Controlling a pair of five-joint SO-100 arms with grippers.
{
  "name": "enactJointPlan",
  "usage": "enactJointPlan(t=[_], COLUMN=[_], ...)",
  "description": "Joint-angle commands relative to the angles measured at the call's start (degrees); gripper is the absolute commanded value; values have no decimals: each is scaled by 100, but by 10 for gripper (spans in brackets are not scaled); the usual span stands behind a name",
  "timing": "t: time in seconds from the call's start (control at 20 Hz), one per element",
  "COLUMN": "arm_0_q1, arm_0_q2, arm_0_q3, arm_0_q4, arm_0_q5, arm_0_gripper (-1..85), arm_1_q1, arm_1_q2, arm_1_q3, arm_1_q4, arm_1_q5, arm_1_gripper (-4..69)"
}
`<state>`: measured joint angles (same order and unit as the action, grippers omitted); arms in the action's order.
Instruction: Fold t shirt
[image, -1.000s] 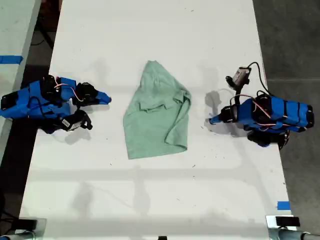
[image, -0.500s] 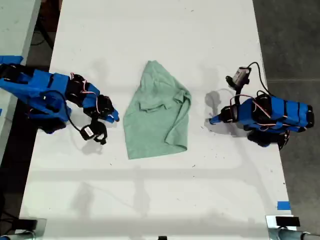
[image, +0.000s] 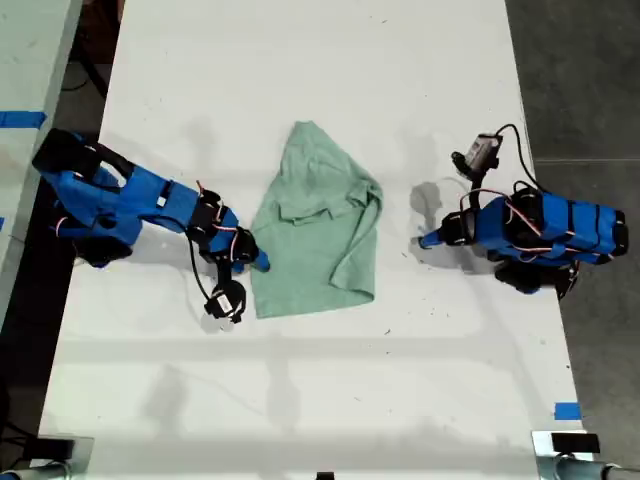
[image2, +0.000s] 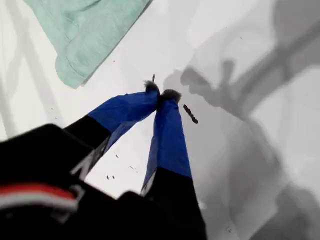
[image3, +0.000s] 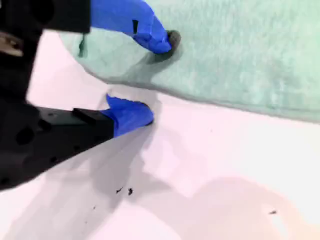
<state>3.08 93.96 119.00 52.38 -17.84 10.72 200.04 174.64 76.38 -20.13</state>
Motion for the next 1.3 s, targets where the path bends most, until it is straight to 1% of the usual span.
enactJointPlan(t=[0.0,0.05,0.1,0.15,0.2,0.3,0.5,0.65,0.75,0.9,1.05,1.25], arm_0_q1=[-35,-62,-53,-18,26,62,-9,-123,-193,-325,-413,-422], arm_0_q2=[-413,-729,-976,-1072,-1063,-826,-193,237,-53,-1433,-2329,-2355], arm_0_q3=[-448,-580,-694,-756,-773,-773,-791,-1116,-1942,-4298,-6003,-6372], arm_0_q4=[-264,-272,-290,-308,-272,123,1512,2188,2602,3560,3744,3463], arm_0_q5=[105,105,114,79,70,0,-53,-18,158,650,1090,1266], arm_0_gripper=[184,178,115,21,-2,-2,-2,-2,-2,-2,-2,-2], arm_1_q1=[-18,-18,-18,-26,-26,-26,-26,-18,-9,-9,-9,-9], arm_1_q2=[79,79,79,79,79,79,79,79,79,79,79,79], arm_1_q3=[334,334,334,334,334,334,334,334,334,334,334,334], arm_1_q4=[18,18,18,18,18,18,18,18,18,18,18,18], arm_1_q5=[35,35,35,35,35,35,35,35,35,26,18,9], arm_1_gripper=[22,22,22,22,22,22,22,22,22,22,22,22])
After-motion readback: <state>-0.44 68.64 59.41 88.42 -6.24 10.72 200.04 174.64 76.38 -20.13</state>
